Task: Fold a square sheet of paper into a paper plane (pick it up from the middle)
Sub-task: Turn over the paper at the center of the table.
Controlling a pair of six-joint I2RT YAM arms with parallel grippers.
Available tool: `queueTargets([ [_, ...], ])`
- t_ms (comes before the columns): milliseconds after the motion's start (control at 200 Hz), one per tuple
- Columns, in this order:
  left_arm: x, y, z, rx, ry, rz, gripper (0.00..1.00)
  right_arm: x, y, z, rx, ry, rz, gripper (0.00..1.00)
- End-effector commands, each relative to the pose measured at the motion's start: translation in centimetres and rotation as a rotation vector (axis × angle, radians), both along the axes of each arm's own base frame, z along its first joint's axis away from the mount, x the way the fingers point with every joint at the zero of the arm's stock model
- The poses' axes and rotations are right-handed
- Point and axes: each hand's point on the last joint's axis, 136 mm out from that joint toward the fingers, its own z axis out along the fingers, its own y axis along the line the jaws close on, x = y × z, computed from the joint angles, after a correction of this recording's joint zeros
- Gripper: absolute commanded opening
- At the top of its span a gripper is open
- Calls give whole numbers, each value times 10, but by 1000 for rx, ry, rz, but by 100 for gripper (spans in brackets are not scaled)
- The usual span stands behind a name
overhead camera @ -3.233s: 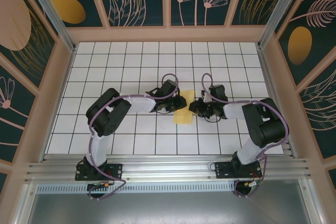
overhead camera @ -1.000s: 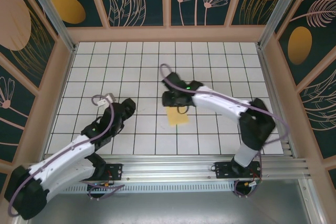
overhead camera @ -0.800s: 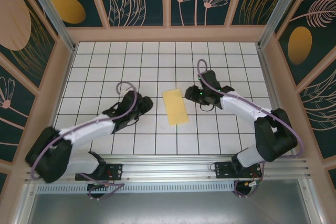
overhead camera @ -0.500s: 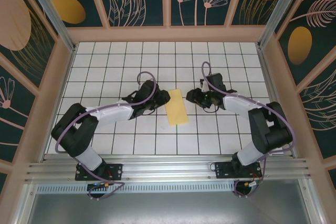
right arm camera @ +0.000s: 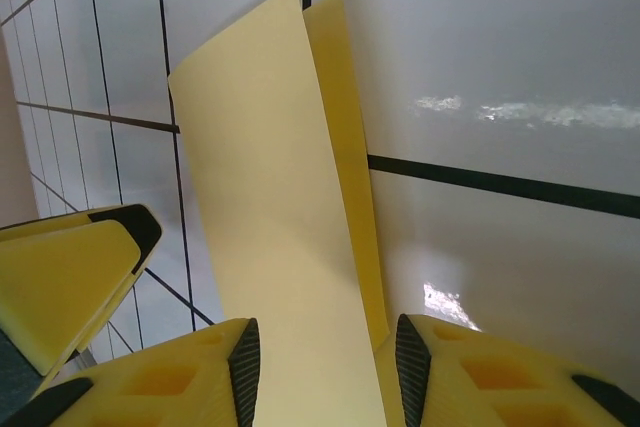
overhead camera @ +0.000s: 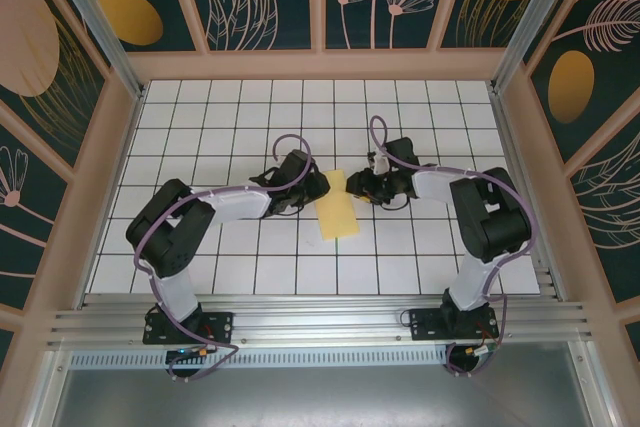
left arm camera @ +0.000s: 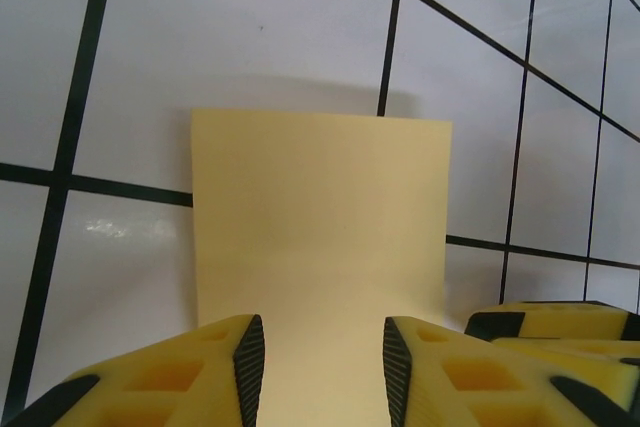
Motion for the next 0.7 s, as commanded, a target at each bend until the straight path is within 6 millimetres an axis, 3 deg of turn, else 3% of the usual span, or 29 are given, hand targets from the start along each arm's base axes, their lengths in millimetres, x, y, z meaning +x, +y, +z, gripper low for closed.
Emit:
queueTargets([
  [0,6,4,-8,37,9,27,39,8,7,6,45,-28,42,42],
  [696,7,-8,-29,11,18,-13,37,-3,15,0,111,13,82,39],
])
